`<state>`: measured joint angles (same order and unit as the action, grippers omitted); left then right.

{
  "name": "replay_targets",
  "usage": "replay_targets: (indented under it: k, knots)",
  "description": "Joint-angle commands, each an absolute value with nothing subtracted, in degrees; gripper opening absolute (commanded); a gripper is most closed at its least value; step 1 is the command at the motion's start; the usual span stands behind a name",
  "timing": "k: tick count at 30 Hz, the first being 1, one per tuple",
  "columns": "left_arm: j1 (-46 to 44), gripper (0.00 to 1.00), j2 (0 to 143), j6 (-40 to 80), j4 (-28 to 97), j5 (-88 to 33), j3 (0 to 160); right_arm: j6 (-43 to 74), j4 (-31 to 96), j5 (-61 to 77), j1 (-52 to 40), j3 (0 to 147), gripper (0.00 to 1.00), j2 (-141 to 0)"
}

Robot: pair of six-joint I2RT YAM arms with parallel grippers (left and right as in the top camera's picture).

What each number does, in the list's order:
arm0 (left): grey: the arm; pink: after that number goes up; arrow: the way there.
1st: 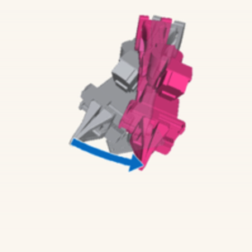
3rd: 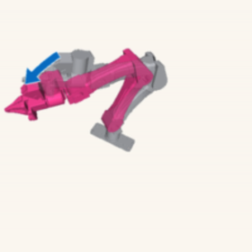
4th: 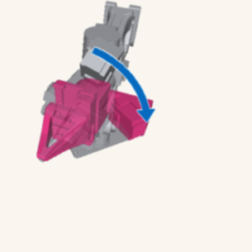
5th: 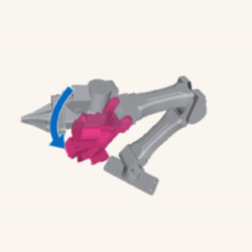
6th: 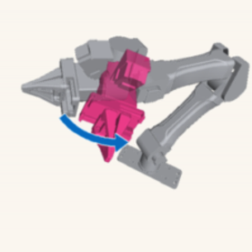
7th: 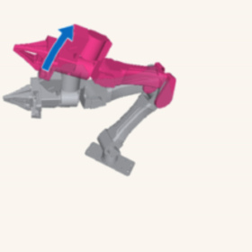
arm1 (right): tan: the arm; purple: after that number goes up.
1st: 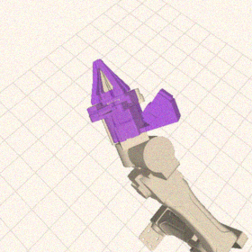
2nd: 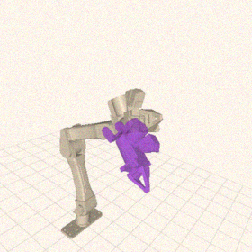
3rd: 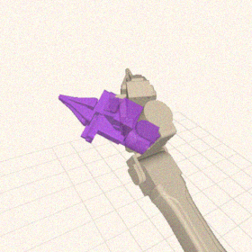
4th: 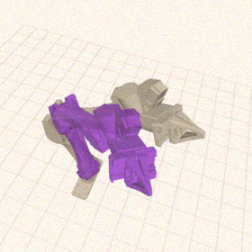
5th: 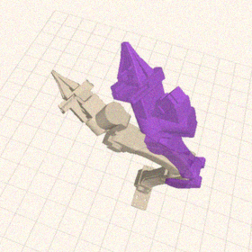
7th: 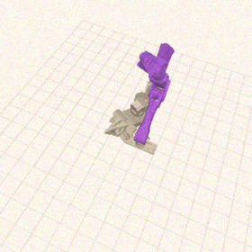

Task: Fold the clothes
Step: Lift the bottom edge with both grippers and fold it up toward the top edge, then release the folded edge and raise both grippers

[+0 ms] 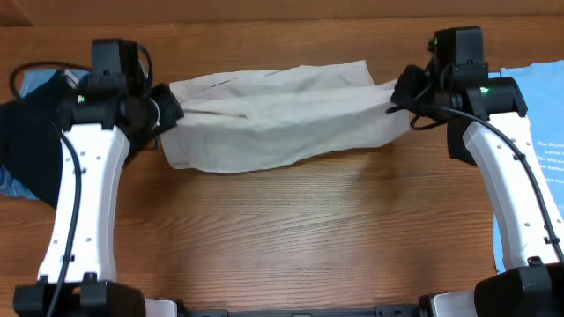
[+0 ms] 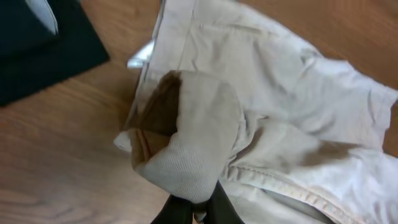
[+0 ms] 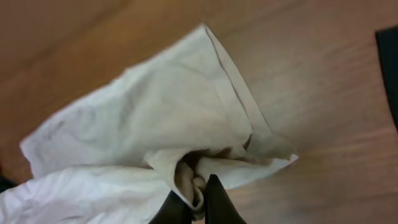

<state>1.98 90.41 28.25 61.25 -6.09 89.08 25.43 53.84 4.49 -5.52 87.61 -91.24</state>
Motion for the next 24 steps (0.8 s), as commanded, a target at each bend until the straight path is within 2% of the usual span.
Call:
replay_targets:
  k: [1,10,23,24]
  knots:
    - [2.22,0.04,92.97,26.96,60.07,-0.91,95.68,25.47,50.19,3.46,-5.43,89.78,0.04,-91.5]
    - [2.22,0.04,100.12,26.98,55.33,3.36,95.79,25.45,40.47,4.12,-5.45,89.76,0.04,-100.16]
    - [2.22,0.04,119.52,26.44,40.38,3.55,95.79,25.45,23.0,6.48,-7.16,89.76,0.04,-115.66]
    - [2.22,0.08,120.6,25.41,39.18,3.29,95.79,25.45,22.06,6.48,-7.6,89.76,0.04,-116.99]
